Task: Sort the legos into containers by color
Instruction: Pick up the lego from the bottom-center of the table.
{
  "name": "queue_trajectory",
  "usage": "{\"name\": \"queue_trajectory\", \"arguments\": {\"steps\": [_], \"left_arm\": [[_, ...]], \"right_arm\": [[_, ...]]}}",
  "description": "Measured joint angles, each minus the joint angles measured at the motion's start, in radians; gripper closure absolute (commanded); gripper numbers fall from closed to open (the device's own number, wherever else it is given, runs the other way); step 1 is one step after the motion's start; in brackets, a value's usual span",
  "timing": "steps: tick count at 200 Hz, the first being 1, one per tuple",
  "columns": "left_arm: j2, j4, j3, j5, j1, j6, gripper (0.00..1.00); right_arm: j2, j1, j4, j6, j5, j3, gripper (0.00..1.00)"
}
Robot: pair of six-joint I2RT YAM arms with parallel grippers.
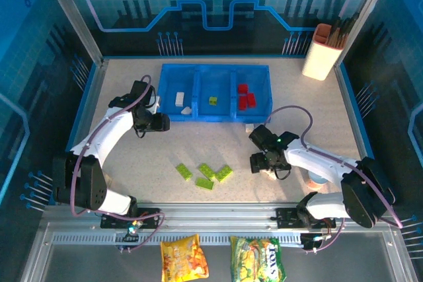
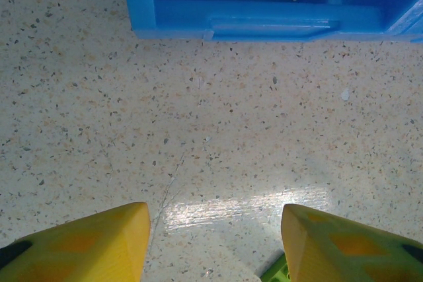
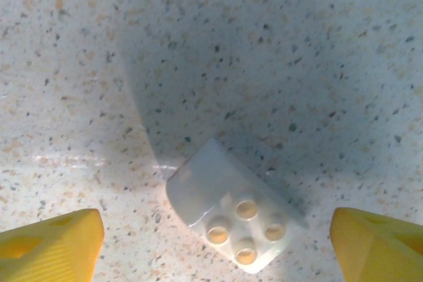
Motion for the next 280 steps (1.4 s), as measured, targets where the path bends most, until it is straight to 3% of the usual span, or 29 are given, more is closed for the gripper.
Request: {"name": "queue_trajectory", "arguments": {"steps": [42,102,176,246,280], "left_arm": [[0.0,0.0,0.0,0.0,0.0,0.0,0.44],[0.0,0.0,0.0,0.013,0.0,0.0,0.44],[0.011,0.0,0.0,0.021,0.0,0.0,0.44],[0.012,0.0,0.0,0.023,0.0,0.0,0.44],[0.012,0.0,0.0,0.024,0.0,0.0,0.44]], "right_arm": [[0.003,-0.06,0.078,-0.045,-0.076,-0.04,0.03],[0.016,-0.028,0.106,-0.024,-0.129,-0.098,0.13],[0.162,0.165,0.018,0.066,-0.034,0.021,0.41],[0.205,0.209,-0.007,0.116,0.004,0.06,0.58],[0.202,0.21,-0.009,0.122,0.019,0.06,0.61]]}}
